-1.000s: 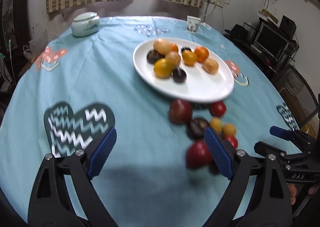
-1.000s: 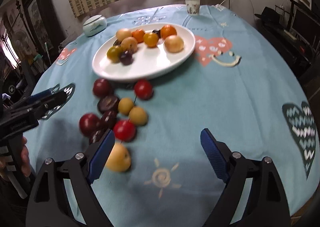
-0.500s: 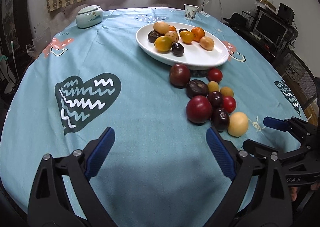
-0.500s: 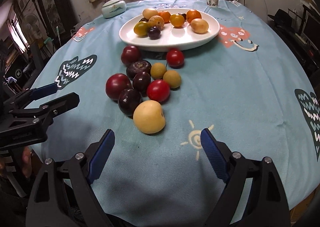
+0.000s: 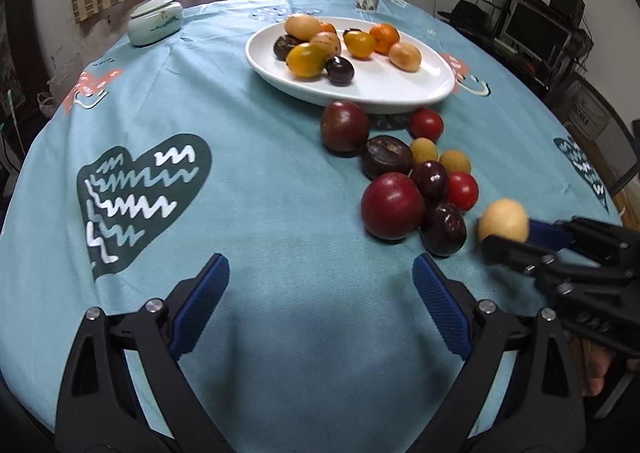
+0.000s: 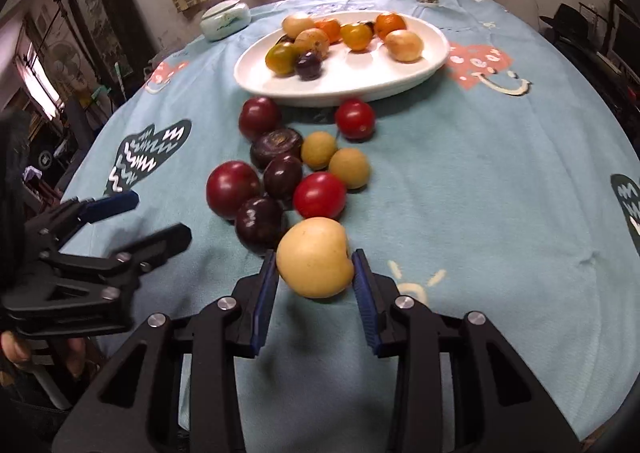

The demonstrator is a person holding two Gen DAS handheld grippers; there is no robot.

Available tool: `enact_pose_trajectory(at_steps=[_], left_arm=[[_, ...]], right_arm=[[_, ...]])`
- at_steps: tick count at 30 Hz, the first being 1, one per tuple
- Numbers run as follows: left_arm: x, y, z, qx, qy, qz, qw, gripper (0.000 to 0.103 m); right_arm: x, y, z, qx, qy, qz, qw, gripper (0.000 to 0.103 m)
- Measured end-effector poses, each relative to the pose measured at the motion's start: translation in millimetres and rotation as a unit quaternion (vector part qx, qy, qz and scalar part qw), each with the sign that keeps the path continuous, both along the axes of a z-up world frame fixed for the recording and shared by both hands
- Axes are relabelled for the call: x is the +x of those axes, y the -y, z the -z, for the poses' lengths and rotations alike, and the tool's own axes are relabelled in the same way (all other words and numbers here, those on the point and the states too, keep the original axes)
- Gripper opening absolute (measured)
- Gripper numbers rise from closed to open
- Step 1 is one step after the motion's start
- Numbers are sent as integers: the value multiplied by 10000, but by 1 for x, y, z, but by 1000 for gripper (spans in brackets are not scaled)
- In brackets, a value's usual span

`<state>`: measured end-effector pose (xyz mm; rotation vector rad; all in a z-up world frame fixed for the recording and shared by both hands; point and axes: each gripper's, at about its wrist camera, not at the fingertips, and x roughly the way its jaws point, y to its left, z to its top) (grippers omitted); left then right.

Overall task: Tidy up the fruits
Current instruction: 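Grasp a pale pear with the right tool while the left tool grasps a red plum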

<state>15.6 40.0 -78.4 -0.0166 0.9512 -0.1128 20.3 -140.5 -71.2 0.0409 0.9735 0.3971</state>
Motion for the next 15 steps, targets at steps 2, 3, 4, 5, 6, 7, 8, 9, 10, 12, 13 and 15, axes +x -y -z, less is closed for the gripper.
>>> enact_pose_trajectory(at_steps=[2,3,4,5,6,7,8,9,10,12,13,15], left_arm=[[5,7,3,65,-46,73,9999,95],[7,11,4,102,-65,102,9999,95],[10,15,6,147,-79,141,9998,95],[13,19,7,198,-93,176,9996,95],[16,23,8,239,-110,204,9994,95],[20,26,9,246,-92,218,9994,95],[23,28,8,206,-48,213,9995,95],[27,30,8,145,-25,212,9997,95],[32,31,8,102,-11,194,9998,95],[38,33,9,71,27,143,9999,93],[40,33,10,41,39,138,9999,86],[42,31,15,-257,-165,250,9992,57]], right_arm=[[-1,11,-4,23,30,150,9999,38],[-1,17,-5,53,20,216,9997,38],[-1,21,-6,92,7,250,9996,38],[-2,25,-7,123,3,264,9996,38],[-2,27,-7,148,4,270,9995,38],[-3,29,-7,178,8,273,9995,38],[-4,31,-7,202,4,276,9994,38],[-4,32,-7,225,-9,281,9994,38],[-4,33,-6,245,-40,283,9993,38],[-4,35,-6,278,-82,281,9992,38],[-4,36,-6,289,-86,283,9991,38],[-5,39,-7,300,-76,303,9991,38]])
